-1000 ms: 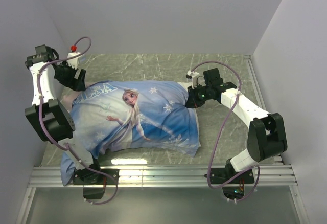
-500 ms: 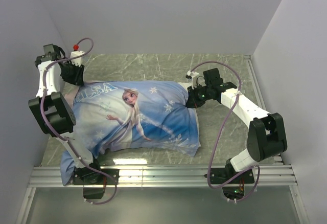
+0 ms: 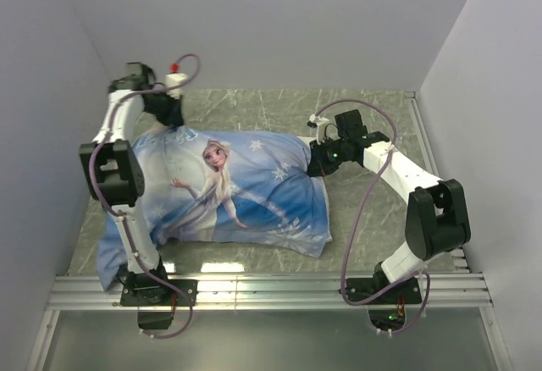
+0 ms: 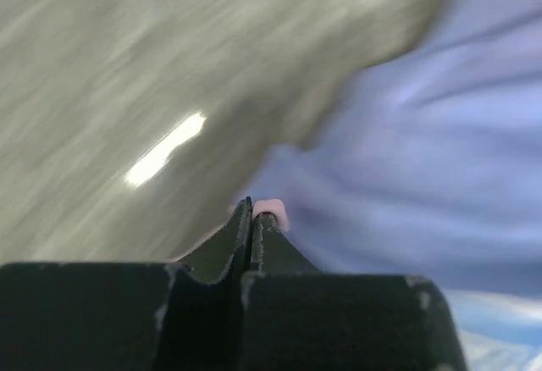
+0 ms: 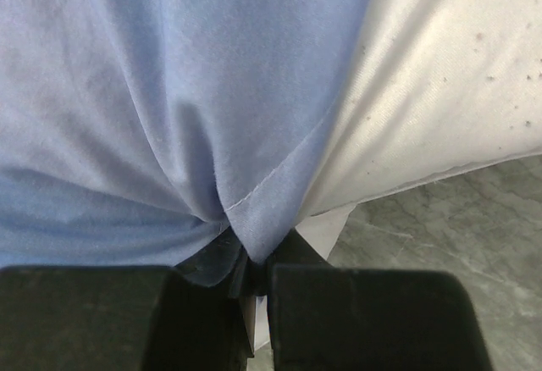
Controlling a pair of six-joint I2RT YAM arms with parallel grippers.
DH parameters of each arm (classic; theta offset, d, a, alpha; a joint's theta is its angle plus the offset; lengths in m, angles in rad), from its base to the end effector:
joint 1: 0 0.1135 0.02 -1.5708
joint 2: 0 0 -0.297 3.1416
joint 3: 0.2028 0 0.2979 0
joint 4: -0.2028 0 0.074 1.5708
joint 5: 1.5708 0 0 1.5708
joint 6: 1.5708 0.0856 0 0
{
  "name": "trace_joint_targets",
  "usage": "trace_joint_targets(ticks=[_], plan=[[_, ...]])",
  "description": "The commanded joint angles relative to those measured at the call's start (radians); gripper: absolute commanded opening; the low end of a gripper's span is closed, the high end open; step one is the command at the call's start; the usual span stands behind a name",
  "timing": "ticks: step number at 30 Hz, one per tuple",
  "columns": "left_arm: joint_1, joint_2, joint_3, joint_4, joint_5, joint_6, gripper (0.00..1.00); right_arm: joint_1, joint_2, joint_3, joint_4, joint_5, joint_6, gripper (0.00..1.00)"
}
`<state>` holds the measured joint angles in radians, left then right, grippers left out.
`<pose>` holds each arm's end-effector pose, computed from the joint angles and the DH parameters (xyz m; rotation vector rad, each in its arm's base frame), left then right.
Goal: Put the pillow into the pillowcase
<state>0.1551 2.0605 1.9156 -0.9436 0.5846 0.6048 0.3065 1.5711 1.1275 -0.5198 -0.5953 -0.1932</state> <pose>0.5255 0.0344 0.2640 0.7226 2.3466 -0.4610 0.3593 0.1641 0.2205 -0.8370 2.3242 0.7967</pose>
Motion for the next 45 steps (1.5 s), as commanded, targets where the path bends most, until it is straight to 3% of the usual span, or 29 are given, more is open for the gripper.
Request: trace_joint_targets(ticks=[1,3,8,11,12,14,15,18,20,24,26,27,28,31,33,38,39,44,45], plan=[[-0.222,0.023,0.057,0.073,0.309,-0.13,0.0,0.022,0.044,0.07,0.081,-0.004,0.038,0.0],[-0.32,0.015,0.063,0.142,0.352,-0.215,0.0,0.025,0.053,0.08,0.09,-0.018,0.061,0.0],[-0.411,-0.026,0.051,0.369,0.362,-0.447,0.01,0.02,0.05,0.074,0.109,-0.011,0.093,0.0],[-0.393,-0.025,0.08,0.362,0.252,-0.479,0.26,-0.007,0.053,0.06,0.126,-0.012,0.126,0.0],[-0.359,-0.03,0.097,0.321,0.23,-0.47,0.52,-0.017,0.056,0.06,0.127,-0.021,0.135,0.0],[-0.304,-0.083,0.112,0.278,0.193,-0.435,0.75,-0.043,0.05,0.051,0.13,-0.031,0.155,0.0],[-0.24,-0.114,0.103,0.238,0.178,-0.418,0.99,-0.047,0.047,0.046,0.132,-0.037,0.161,0.0],[-0.102,-0.249,0.022,0.056,0.138,-0.234,0.99,-0.053,0.018,0.014,0.127,-0.057,0.192,0.0],[-0.027,-0.362,-0.047,-0.05,0.129,-0.036,0.99,-0.053,-0.006,-0.018,0.144,-0.077,0.241,0.0],[0.179,-0.529,-0.341,-0.214,0.028,0.339,0.98,-0.052,-0.013,-0.047,0.147,-0.107,0.314,0.0],[0.216,-0.615,-0.456,-0.277,-0.024,0.441,0.96,-0.052,-0.006,-0.057,0.132,-0.11,0.334,0.0],[0.24,-0.649,-0.589,-0.267,-0.055,0.472,0.92,-0.052,-0.002,-0.055,0.116,-0.106,0.337,0.13],[0.247,-0.683,-0.654,-0.252,-0.105,0.525,0.91,-0.053,0.004,-0.043,0.072,-0.095,0.336,0.18],[0.251,-0.862,-0.892,-0.157,-0.153,0.608,0.89,-0.099,0.012,-0.037,0.003,-0.09,0.328,0.4],[0.25,-0.936,-1.046,-0.048,-0.158,0.656,0.94,-0.15,0.006,-0.04,-0.032,-0.136,0.337,0.53],[0.158,-1.126,-1.297,0.305,-0.244,0.676,0.99,-0.168,0.01,-0.024,-0.14,-0.205,0.314,0.55],[0.117,-1.143,-1.364,0.465,-0.262,0.664,0.99,-0.168,0.012,-0.029,-0.15,-0.231,0.322,0.6],[0.052,-1.192,-1.562,0.969,-0.376,0.665,0.99,-0.158,0.036,-0.092,-0.143,-0.291,0.356,0.61],[0.05,-1.194,-1.625,1.029,-0.39,0.697,0.99,-0.15,0.041,-0.101,-0.132,-0.296,0.363,0.67]])
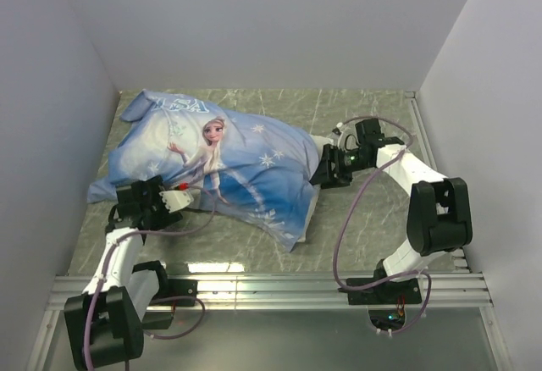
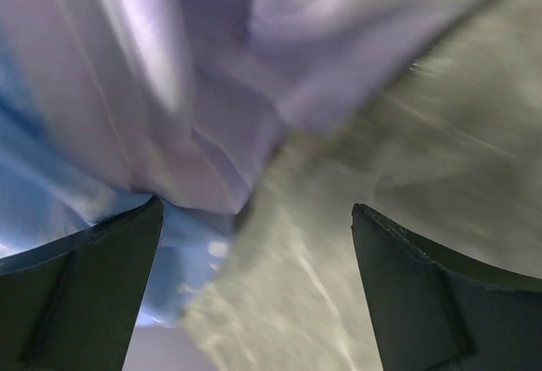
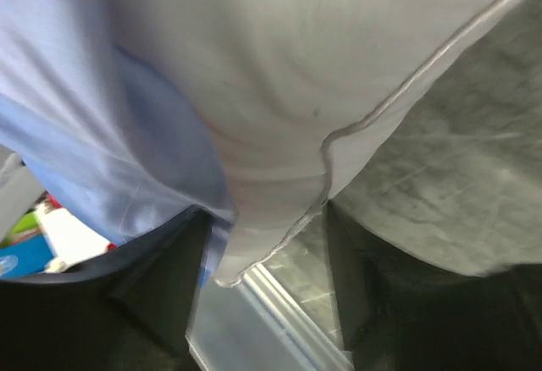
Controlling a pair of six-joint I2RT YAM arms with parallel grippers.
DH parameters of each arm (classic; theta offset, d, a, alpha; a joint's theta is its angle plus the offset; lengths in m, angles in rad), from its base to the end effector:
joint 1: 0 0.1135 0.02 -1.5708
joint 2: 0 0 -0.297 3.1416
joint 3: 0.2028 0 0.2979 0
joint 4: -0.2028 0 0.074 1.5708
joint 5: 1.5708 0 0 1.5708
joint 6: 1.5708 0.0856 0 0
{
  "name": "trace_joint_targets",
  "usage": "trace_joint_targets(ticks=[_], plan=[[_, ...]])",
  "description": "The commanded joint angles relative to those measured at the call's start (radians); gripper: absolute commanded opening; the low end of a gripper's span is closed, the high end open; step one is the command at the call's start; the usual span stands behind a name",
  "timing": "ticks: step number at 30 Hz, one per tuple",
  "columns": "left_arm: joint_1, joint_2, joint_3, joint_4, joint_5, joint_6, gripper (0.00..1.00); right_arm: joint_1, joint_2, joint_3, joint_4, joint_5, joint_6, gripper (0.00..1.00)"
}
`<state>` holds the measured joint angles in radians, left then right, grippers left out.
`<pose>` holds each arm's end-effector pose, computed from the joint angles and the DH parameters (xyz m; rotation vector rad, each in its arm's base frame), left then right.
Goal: Put the pillow into the pillowcase
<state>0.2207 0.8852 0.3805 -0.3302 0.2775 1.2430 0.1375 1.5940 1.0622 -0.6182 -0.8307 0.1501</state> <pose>0.2211 0.0256 0.1389 1.2826 2.0235 0.3677 0.3505 0.1123 0.1939 -0.2281 2.5975 1.2125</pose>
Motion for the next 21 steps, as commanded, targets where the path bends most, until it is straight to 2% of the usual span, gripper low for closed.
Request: trace_joint_targets(ticks=[1,4,7,8,10,11,12,13,14,15,16,17,18,19,20,21], plan=[[-0.017,-0.015,-0.121,0.531,-0.083,0.074,0.99,0.023,0.029,-0.047,-0.016,-0.079,0.032,0.67],[-0.017,0.024,-0.23,0.763,-0.075,0.121,0.99,0.04,0.076,-0.031,0.0,-0.135,0.034,0.67],[-0.029,0.076,-0.262,0.867,-0.064,0.112,0.94,0.042,0.119,-0.008,0.018,-0.169,0.043,0.64],[-0.046,0.108,-0.247,0.894,-0.066,0.101,0.81,0.043,0.124,-0.005,0.024,-0.18,0.049,0.59],[-0.06,0.117,-0.207,0.851,-0.049,0.058,0.61,0.054,0.138,0.002,0.066,-0.194,0.077,0.48],[-0.073,0.103,-0.184,0.762,-0.029,0.046,0.47,0.06,0.142,0.005,0.077,-0.203,0.089,0.34],[-0.081,0.08,-0.134,0.67,0.009,0.036,0.15,0.068,0.146,0.012,0.098,-0.228,0.11,0.28],[-0.086,0.027,-0.097,0.549,0.056,0.053,0.07,0.088,0.153,0.013,0.112,-0.241,0.124,0.23],[-0.099,0.0,-0.053,0.417,0.186,0.082,0.04,0.099,0.158,0.015,0.127,-0.252,0.14,0.19],[-0.115,-0.024,0.024,0.125,0.25,0.16,0.0,0.111,0.161,0.01,0.149,-0.283,0.181,0.11],[-0.136,-0.058,0.058,-0.004,0.297,0.223,0.0,0.122,0.165,0.007,0.199,-0.295,0.207,0.06],[-0.206,-0.072,0.098,-0.111,0.369,0.261,0.0,0.148,0.17,0.005,0.227,-0.303,0.235,0.0],[-0.259,-0.083,0.11,-0.229,0.383,0.292,0.0,0.158,0.173,-0.001,0.28,-0.32,0.29,0.0],[-0.312,-0.097,0.119,-0.254,0.39,0.282,0.0,0.171,0.181,-0.001,0.3,-0.326,0.311,0.0],[-0.427,-0.094,0.124,-0.247,0.379,0.247,0.0,0.189,0.187,0.002,0.31,-0.324,0.327,0.0],[-0.481,-0.083,0.138,-0.213,0.364,0.142,0.0,0.198,0.192,0.011,0.317,-0.32,0.342,0.0]])
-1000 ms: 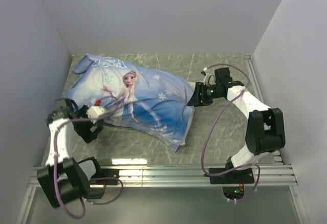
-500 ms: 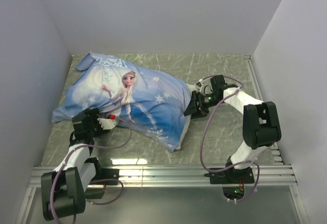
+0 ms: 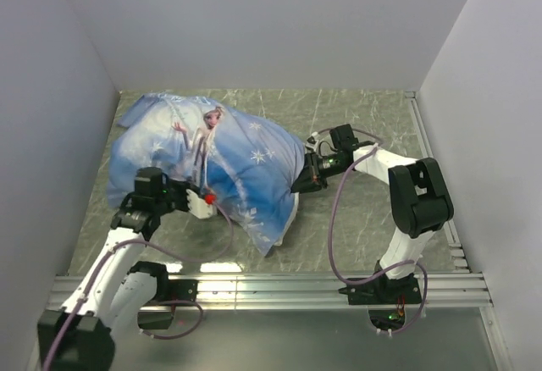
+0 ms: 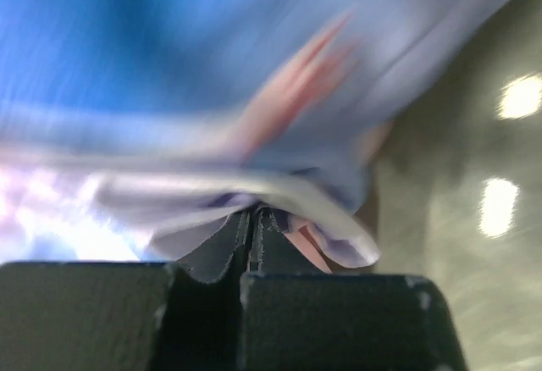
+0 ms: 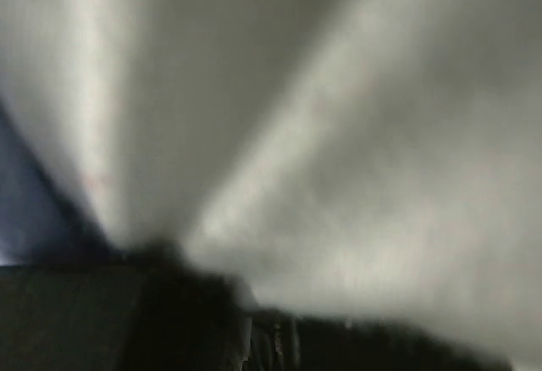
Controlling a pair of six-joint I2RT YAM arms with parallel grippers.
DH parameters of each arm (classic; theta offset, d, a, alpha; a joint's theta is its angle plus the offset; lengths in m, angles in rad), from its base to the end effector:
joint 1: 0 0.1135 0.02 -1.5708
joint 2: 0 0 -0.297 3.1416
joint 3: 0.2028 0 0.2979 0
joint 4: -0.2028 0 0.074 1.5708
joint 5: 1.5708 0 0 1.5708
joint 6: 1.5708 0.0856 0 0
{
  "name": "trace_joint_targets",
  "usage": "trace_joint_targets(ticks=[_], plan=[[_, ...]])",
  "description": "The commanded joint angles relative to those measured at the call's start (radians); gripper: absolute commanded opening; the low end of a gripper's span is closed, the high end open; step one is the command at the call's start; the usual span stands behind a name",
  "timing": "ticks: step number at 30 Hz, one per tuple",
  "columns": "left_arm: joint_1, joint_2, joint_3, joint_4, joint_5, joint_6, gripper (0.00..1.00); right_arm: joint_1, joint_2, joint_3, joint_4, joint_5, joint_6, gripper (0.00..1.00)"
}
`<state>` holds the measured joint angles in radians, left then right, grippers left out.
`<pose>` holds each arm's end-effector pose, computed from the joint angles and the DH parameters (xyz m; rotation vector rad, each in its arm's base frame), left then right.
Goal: Put the pillow into the pillowcase
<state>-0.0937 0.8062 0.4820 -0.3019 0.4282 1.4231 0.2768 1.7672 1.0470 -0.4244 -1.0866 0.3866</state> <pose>0.2288 -0.0572 0.2028 1.6410 1.3871 0.3075 0.3486 0.1778 0.1538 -0.1979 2.6322 1.6790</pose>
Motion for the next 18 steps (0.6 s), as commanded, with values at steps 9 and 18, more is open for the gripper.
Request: trace_joint_targets(ticks=[9,18], plan=[[-0.298,0.37,0.288,-0.032,0.247,-0.487,0.0,0.091,-0.005,0.018,0.174,-0.045,0.167,0.0],[-0.118,0.276,0.532,-0.169,0.343,-0.687,0.0,0.101,-0.046,0.105,-0.134,0.027,-0.147,0.0]])
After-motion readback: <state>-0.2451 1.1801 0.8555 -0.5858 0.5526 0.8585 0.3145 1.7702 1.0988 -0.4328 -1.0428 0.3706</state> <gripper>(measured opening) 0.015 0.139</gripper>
